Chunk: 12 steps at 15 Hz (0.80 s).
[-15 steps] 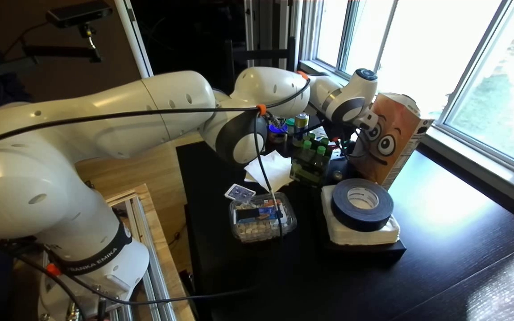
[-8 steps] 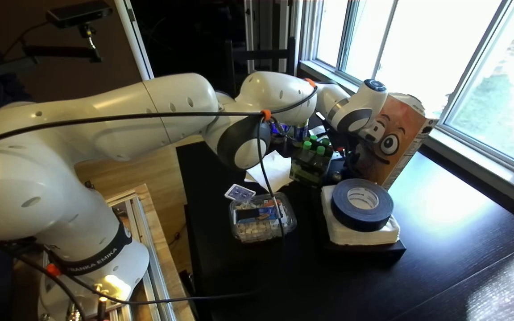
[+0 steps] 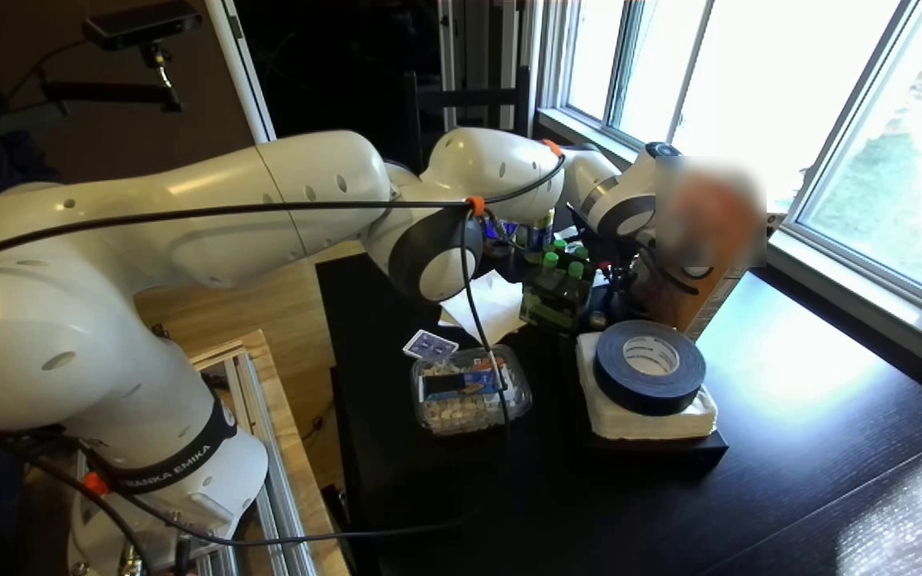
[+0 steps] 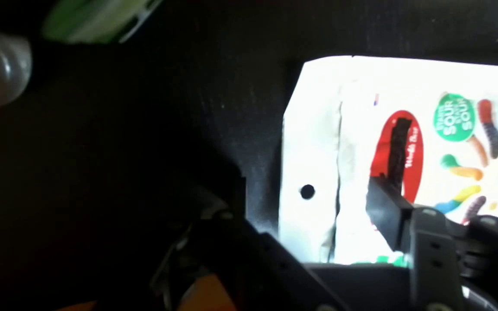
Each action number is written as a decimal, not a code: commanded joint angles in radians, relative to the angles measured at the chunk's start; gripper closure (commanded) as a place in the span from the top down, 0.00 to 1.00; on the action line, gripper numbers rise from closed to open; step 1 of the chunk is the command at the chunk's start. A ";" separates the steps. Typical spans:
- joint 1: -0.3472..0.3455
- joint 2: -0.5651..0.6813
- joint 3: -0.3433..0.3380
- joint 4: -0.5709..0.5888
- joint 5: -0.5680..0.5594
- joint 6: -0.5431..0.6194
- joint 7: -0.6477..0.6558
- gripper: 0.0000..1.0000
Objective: Place the white and green packet vertically upright
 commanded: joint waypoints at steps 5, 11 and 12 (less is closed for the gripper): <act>0.006 0.000 0.011 -0.027 0.016 0.030 -0.026 0.14; 0.001 0.000 0.013 -0.030 0.019 0.035 -0.030 0.00; 0.000 0.000 0.015 -0.026 0.020 0.034 -0.032 0.00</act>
